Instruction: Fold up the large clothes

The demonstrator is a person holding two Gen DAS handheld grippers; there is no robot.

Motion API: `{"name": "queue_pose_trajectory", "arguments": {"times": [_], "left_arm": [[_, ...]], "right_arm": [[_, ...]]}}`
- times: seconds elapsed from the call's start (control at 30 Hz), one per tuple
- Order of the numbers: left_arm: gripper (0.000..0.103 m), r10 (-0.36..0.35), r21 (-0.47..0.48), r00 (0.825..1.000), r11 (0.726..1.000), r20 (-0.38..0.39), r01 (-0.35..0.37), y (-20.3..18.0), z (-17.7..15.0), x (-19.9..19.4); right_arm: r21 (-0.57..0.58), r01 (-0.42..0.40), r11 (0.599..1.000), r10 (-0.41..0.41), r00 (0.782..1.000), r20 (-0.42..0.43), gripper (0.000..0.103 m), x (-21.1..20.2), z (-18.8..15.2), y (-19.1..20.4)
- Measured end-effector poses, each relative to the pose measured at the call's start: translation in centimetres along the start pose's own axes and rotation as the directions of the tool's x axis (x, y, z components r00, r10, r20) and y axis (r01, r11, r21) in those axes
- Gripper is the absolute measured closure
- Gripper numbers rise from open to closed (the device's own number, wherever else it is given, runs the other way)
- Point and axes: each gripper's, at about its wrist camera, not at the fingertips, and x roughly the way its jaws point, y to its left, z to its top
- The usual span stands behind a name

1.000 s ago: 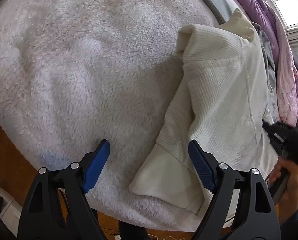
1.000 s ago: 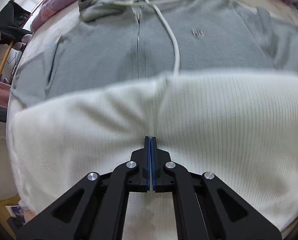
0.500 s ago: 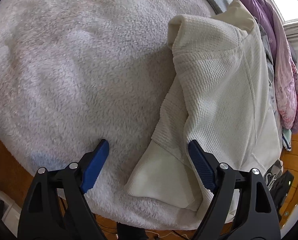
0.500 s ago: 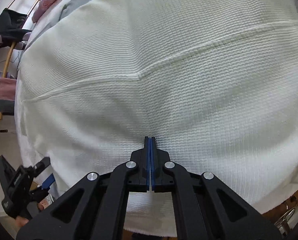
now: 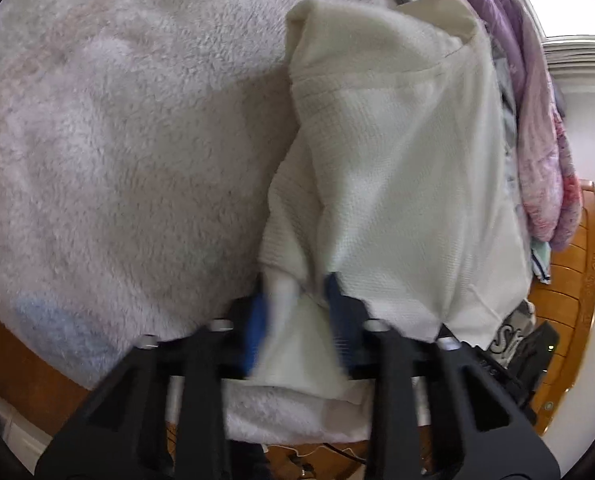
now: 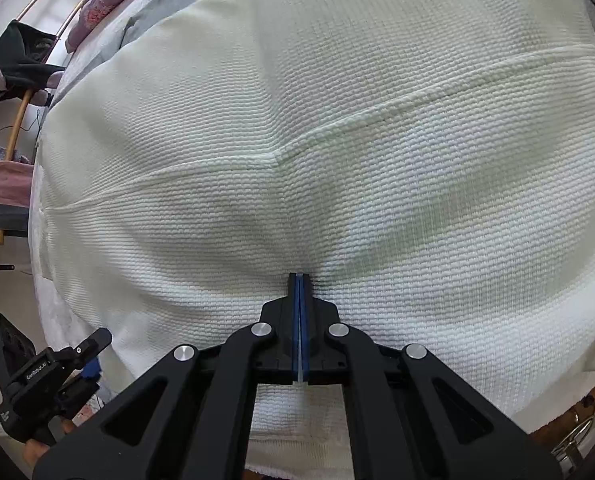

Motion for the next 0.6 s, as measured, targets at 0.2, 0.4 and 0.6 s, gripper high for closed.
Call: {"name": "queue_pose_trajectory", "arguments": {"times": [0.2, 0.4, 0.6], "left_arm": [[0.098, -0.123, 0.040, 0.992, 0.992, 0.026, 0.122, -3.0, 0.1, -3.1], [0.098, -0.238, 0.016, 0.971, 0.971, 0.000, 0.238, -5.2, 1.0, -4.5], [0.098, -0.280, -0.039, 0.960, 0.960, -0.033, 0.278, -5.5, 1.8, -4.8]], "right_arm": [[-0.138, -0.091, 0.986, 0.098, 0.994, 0.042, 0.076, -3.0, -2.1, 2.8], [-0.433, -0.246, 0.867, 0.295, 0.954, 0.049, 0.038, -6.2, -5.2, 7.9], [-0.604, -0.209, 0.769, 0.302, 0.952, 0.055, 0.026, -6.1, -7.5, 11.9]]}}
